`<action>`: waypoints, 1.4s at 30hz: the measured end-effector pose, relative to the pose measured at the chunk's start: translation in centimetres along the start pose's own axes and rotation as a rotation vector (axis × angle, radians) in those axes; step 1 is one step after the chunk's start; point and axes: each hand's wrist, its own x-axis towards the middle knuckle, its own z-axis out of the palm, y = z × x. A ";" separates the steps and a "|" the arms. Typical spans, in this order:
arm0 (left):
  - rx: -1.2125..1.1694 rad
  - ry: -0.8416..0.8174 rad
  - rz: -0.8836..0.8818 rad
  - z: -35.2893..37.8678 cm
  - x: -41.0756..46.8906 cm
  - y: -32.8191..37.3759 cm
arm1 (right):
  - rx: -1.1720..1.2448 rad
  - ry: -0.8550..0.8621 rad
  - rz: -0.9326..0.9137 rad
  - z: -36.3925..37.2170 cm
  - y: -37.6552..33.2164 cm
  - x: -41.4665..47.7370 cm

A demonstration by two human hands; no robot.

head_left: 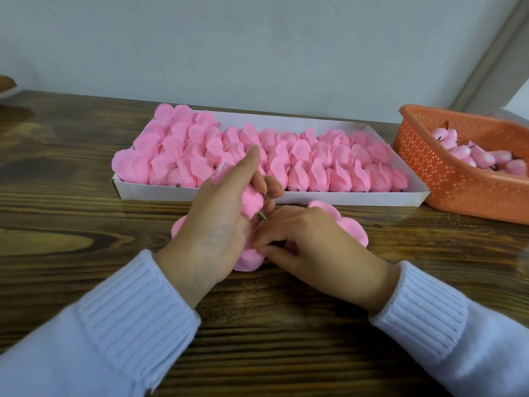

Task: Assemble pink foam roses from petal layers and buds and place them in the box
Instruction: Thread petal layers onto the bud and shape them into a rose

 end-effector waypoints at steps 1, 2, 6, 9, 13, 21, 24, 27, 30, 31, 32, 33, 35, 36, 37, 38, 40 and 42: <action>-0.002 0.002 0.000 0.0 0.0 0.0 | -0.009 -0.002 -0.011 0.0 0.0 0.0; -0.004 0.004 0.000 0.0 0.0 0.1 | -0.024 -0.006 -0.026 -0.1 0.0 0.1; -0.030 0.035 -0.005 0.2 0.0 0.0 | -0.180 -0.030 -0.121 -0.3 -0.5 0.2; -0.034 0.072 0.005 0.3 0.2 -0.1 | -0.261 0.038 -0.116 -0.2 -0.9 0.2; -0.037 0.066 0.001 0.1 0.2 0.2 | -0.283 0.227 -0.044 -0.4 -1.0 -0.1; -0.019 0.039 0.049 -0.6 0.0 0.8 | 0.275 0.519 0.228 -1.6 0.0 -0.4; 0.104 0.076 0.062 -0.6 0.1 0.4 | 0.485 0.620 0.286 -2.0 0.5 -0.5; 0.273 0.164 0.111 -0.7 0.1 0.2 | 0.557 0.665 0.316 -2.4 1.1 -0.6; 0.385 0.210 0.102 -0.7 0.0 0.2 | 0.654 0.696 0.287 -2.9 1.2 -0.6; 0.376 0.205 0.067 -0.7 0.1 0.2 | 0.681 0.705 0.263 -3.1 1.1 -0.6; 0.319 0.176 0.013 -0.7 0.1 0.1 | 0.692 0.712 0.235 -3.3 1.0 -0.6; 0.218 0.130 -0.070 -0.6 0.2 0.2 | 0.689 0.714 0.207 -3.5 0.9 -0.6; -0.024 0.021 -0.309 -0.5 0.1 0.4 | 0.673 0.699 0.172 -3.6 0.7 -0.7; -0.119 -0.020 -0.405 -0.5 0.1 0.4 | 0.665 0.684 0.171 -3.7 0.7 -0.7; -0.174 -0.044 -0.453 -0.4 0.0 0.5 | 0.659 0.669 0.181 -3.7 0.6 -0.8; -0.198 -0.051 -0.466 -0.5 0.0 0.6 | 0.659 0.654 0.195 -3.6 0.6 -0.8; -0.188 -0.060 -0.452 -0.4 -0.1 0.7 | 0.689 0.618 0.218 -3.5 0.6 -0.8; -0.067 -0.085 -0.384 -0.4 -0.1 0.6 | 0.730 0.590 0.251 -3.5 0.7 -0.8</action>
